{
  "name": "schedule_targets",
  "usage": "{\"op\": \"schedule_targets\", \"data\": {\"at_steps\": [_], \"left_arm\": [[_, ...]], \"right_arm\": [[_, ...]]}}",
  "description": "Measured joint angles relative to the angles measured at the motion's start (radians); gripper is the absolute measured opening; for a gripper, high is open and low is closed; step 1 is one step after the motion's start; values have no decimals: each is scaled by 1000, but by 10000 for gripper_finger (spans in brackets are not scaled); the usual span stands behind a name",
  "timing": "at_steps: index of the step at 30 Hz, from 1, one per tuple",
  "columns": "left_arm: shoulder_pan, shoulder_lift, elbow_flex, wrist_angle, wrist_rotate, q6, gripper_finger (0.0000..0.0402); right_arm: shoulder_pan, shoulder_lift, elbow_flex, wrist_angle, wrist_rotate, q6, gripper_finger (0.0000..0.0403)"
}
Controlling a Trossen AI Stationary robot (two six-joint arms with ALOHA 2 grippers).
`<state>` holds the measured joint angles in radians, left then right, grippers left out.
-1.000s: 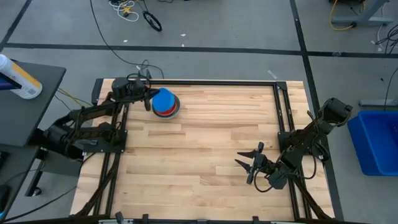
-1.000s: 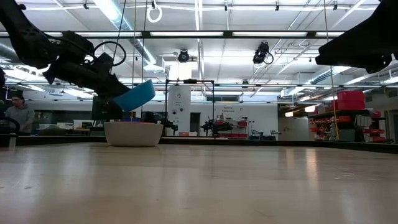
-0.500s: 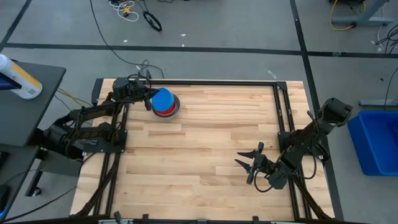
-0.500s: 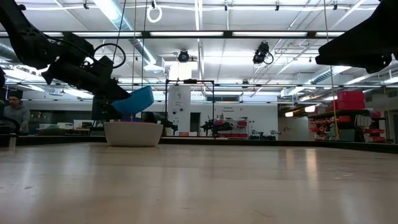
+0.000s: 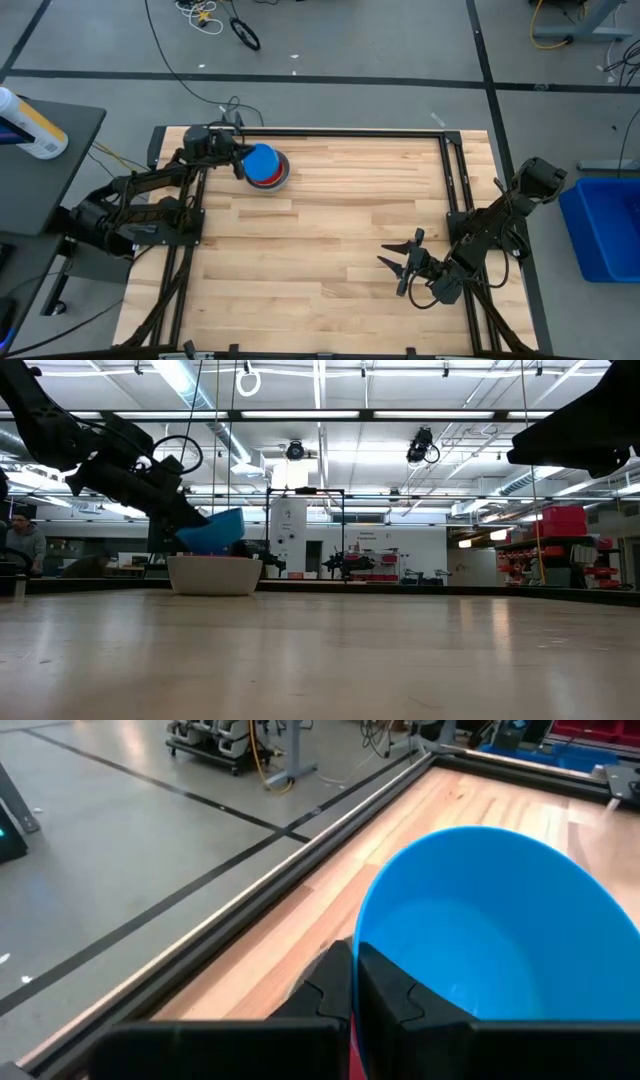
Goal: Nest bowls inside each other
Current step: Stack the light blue bowl on the red bowl
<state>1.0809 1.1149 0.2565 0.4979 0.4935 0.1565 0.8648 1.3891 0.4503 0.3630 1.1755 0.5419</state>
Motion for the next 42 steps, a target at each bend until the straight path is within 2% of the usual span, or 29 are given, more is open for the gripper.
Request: {"op": "schedule_targets", "data": {"at_steps": [8, 17, 32, 42], "left_arm": [[-2, 0, 0, -38, -33, -2, 5], [-5, 0, 7, -73, -34, -38, 5], [-111, 0, 159, -367, -252, 13, 5], [-115, 0, 171, -427, -257, 14, 5]], "right_arm": [[0, 0, 0, 0, 0, 0, 150], [0, 0, 0, 0, 0, 0, 162], [0, 0, 0, 0, 0, 0, 175], [0, 0, 0, 1, 0, 0, 161]]}}
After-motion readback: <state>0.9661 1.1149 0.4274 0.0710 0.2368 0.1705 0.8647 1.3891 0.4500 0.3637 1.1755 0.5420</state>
